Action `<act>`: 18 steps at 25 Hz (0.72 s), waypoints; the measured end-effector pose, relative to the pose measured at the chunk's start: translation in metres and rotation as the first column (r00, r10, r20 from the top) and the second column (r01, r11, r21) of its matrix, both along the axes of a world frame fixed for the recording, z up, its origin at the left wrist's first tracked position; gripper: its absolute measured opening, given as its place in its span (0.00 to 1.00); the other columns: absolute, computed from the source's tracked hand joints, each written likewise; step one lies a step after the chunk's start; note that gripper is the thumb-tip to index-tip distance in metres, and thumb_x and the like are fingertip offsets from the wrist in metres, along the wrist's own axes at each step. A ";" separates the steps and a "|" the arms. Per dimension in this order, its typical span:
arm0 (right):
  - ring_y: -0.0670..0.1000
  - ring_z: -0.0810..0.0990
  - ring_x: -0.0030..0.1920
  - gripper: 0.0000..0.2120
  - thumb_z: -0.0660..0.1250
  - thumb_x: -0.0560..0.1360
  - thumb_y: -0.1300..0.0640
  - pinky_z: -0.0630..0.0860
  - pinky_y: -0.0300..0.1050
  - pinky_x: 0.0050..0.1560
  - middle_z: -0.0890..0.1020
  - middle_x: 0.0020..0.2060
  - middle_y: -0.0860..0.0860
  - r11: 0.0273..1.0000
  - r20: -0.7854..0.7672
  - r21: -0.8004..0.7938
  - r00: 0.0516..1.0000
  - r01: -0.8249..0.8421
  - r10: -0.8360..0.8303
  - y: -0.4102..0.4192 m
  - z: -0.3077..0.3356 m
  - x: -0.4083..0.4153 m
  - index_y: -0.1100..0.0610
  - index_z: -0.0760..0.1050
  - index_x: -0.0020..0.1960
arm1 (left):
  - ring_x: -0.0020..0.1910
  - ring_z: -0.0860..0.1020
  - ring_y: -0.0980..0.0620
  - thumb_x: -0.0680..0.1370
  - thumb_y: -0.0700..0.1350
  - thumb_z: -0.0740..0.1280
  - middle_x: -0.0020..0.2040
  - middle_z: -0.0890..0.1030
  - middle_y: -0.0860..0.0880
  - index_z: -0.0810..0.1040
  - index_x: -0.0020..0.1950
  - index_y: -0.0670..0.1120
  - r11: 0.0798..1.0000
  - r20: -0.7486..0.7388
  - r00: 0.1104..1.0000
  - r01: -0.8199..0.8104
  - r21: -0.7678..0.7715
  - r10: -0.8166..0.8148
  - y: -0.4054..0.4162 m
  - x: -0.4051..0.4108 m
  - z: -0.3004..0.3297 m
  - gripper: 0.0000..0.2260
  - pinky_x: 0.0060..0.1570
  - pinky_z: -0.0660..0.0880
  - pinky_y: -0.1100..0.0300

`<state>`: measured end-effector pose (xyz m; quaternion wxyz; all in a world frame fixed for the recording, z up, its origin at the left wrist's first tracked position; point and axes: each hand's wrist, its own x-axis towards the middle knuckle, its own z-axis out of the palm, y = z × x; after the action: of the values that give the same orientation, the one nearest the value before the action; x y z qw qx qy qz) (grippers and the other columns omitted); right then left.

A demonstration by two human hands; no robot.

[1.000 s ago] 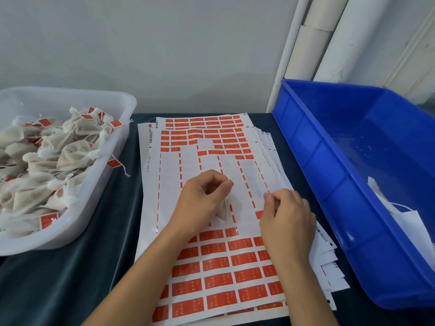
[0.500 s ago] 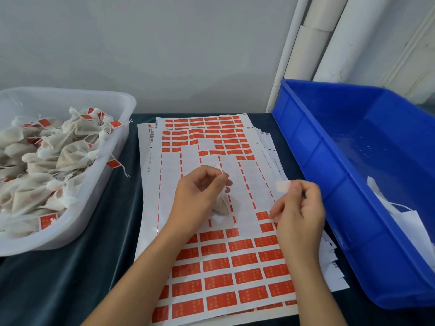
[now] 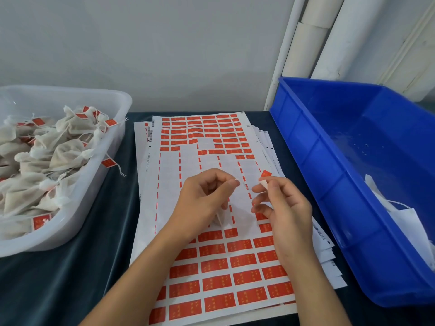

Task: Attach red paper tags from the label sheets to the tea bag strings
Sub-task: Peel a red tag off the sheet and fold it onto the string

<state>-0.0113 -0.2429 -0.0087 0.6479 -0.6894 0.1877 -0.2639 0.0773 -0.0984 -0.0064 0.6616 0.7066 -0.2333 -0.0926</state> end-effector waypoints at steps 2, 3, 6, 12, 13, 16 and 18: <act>0.51 0.86 0.47 0.12 0.61 0.85 0.47 0.84 0.42 0.43 0.87 0.48 0.46 0.999 0.010 0.030 1.000 0.015 -0.015 0.000 0.000 0.001 0.42 0.83 0.51 | 0.33 0.79 0.56 0.82 0.46 0.69 0.36 0.82 0.54 0.85 0.44 0.55 1.000 0.001 1.000 0.026 0.004 -0.026 0.000 -0.002 0.001 0.09 0.38 0.79 0.65; 0.51 0.86 0.48 0.13 0.60 0.85 0.47 0.84 0.42 0.44 0.87 0.49 0.47 0.999 0.020 0.048 1.000 0.022 -0.023 -0.001 -0.001 0.001 0.43 0.83 0.51 | 0.32 0.78 0.56 0.83 0.46 0.69 0.36 0.82 0.53 0.85 0.44 0.55 0.999 0.000 0.999 0.034 0.004 -0.034 0.000 -0.003 0.001 0.09 0.37 0.79 0.65; 0.51 0.86 0.53 0.13 0.60 0.85 0.45 0.84 0.42 0.48 0.87 0.53 0.48 0.994 0.070 0.103 0.997 0.021 -0.029 -0.003 0.000 0.000 0.44 0.84 0.55 | 0.32 0.77 0.55 0.83 0.46 0.69 0.36 0.82 0.52 0.84 0.45 0.56 0.999 -0.010 0.999 0.047 0.005 -0.047 0.001 -0.003 0.003 0.09 0.37 0.78 0.65; 0.47 0.84 0.60 0.18 0.75 0.76 0.46 0.80 0.35 0.56 0.85 0.59 0.43 0.994 0.144 0.017 0.984 -0.108 0.104 0.001 0.001 -0.004 0.42 0.79 0.65 | 0.32 0.77 0.54 0.83 0.47 0.69 0.36 0.81 0.50 0.84 0.44 0.56 0.998 0.020 0.998 0.054 0.026 -0.055 0.000 -0.005 0.004 0.09 0.35 0.77 0.64; 0.47 0.84 0.60 0.20 0.76 0.75 0.48 0.80 0.34 0.55 0.85 0.59 0.43 0.991 0.144 -0.002 0.981 -0.133 0.132 0.002 0.001 -0.004 0.43 0.79 0.66 | 0.32 0.77 0.54 0.83 0.47 0.69 0.36 0.81 0.49 0.84 0.45 0.55 0.998 0.031 0.998 0.061 0.024 -0.062 0.000 -0.005 0.004 0.09 0.35 0.76 0.64; 0.45 0.85 0.57 0.23 0.77 0.73 0.49 0.81 0.33 0.51 0.85 0.59 0.40 0.988 0.117 -0.053 0.982 -0.145 0.150 0.005 0.002 -0.004 0.43 0.78 0.67 | 0.33 0.77 0.54 0.81 0.50 0.68 0.36 0.81 0.49 0.85 0.46 0.54 0.997 0.048 0.996 0.078 0.027 -0.079 0.000 -0.005 0.004 0.07 0.36 0.76 0.65; 0.44 0.85 0.55 0.22 0.77 0.73 0.49 0.81 0.33 0.49 0.85 0.57 0.38 0.990 0.103 -0.068 0.987 -0.120 0.126 0.005 0.002 -0.004 0.42 0.79 0.65 | 0.33 0.77 0.54 0.81 0.50 0.68 0.36 0.81 0.49 0.85 0.46 0.54 0.996 0.047 0.996 0.077 0.037 -0.079 0.000 -0.005 0.004 0.07 0.36 0.76 0.65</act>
<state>-0.0150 -0.2375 -0.0071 0.6507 -0.7041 0.1017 -0.2654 0.0724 -0.0985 -0.0027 0.6392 0.7105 -0.2748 -0.1053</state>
